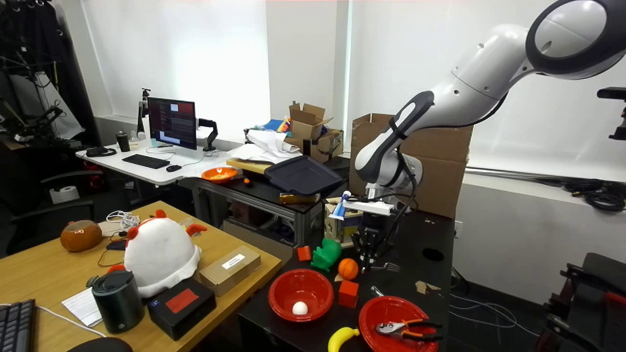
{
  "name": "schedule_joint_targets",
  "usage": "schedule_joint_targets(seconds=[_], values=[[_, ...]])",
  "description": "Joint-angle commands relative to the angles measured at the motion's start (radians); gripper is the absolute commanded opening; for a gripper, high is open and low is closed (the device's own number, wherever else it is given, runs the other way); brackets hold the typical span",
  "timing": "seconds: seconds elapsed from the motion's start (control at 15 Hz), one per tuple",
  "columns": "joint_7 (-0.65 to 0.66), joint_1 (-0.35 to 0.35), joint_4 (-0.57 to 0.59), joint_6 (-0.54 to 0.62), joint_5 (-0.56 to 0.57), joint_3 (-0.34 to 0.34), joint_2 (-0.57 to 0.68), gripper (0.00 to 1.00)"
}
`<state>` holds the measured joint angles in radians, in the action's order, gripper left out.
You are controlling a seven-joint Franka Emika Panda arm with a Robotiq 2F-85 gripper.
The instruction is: Pick up the folk from the bowl and put it on the counter
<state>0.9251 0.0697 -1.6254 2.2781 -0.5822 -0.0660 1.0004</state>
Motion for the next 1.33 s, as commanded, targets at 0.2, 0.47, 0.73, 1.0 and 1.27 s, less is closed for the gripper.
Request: schedule_joint_targets(seconds=[0.2, 0.47, 0.73, 1.0, 1.27], values=[[-0.058, -0.021, -0.229, 0.081, -0.031, 0.048, -0.133, 0.01], [-0.045, -0.050, -0.251, 0.104, -0.003, 0.079, -0.148, 0.01], [-0.047, -0.080, -0.234, 0.120, 0.005, 0.066, -0.145, 0.01], [-0.039, -0.121, -0.242, 0.124, 0.041, 0.077, -0.152, 0.01], [-0.025, -0.139, -0.258, 0.131, 0.102, 0.090, -0.155, 0.01]])
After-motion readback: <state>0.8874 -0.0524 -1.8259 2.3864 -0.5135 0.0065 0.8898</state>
